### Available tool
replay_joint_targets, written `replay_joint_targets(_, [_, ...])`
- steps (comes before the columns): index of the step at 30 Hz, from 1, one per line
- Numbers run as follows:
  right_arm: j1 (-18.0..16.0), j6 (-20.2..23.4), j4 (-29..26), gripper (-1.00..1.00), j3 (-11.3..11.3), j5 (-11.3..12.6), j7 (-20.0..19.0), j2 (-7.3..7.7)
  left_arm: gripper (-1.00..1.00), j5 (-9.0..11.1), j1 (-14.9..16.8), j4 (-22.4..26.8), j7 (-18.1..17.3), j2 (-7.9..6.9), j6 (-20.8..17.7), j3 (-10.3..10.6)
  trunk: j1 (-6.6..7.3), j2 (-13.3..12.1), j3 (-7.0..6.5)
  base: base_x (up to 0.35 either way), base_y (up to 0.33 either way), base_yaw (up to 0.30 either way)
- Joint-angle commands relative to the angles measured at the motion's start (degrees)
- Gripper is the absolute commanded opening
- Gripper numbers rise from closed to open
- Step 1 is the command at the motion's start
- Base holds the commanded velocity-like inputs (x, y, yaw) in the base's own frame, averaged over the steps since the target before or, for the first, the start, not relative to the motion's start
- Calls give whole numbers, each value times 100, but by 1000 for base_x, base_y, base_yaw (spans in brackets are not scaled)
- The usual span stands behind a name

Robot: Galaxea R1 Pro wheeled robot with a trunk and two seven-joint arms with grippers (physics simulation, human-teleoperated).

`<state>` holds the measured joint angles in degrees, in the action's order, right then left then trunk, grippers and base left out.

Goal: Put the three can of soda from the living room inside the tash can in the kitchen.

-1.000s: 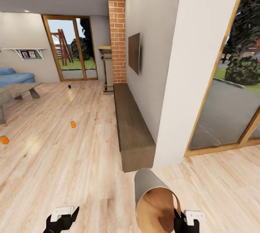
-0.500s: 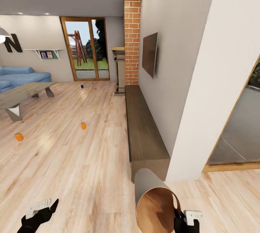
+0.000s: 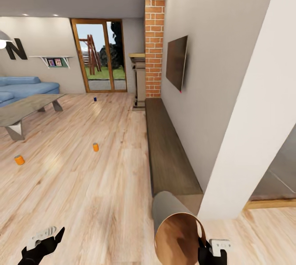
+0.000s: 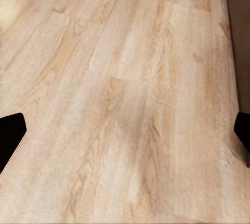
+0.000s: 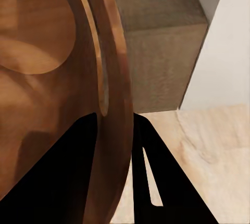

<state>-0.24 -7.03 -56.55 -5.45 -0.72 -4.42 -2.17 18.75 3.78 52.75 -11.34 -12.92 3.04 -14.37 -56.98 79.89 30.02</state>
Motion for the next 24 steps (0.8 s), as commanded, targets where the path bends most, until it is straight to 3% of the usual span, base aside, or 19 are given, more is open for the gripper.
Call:
replay_joint_targets(1, [-2,0,-11,-100,3,10,-41,-1,100,-1,0,-1,0,0,-1,-1,0,0,-1,274,173,96])
replay_joint_targets(11, [-2,1,-10,-100,26,10,-33,0,100,-3,0,1,0,0,-5,-5,0,0,6,260,193,137])
replay_joint_targets(24, [-2,1,55,-100,34,10,-34,22,100,-3,0,-2,0,0,-5,-5,0,0,7,254,201,13])
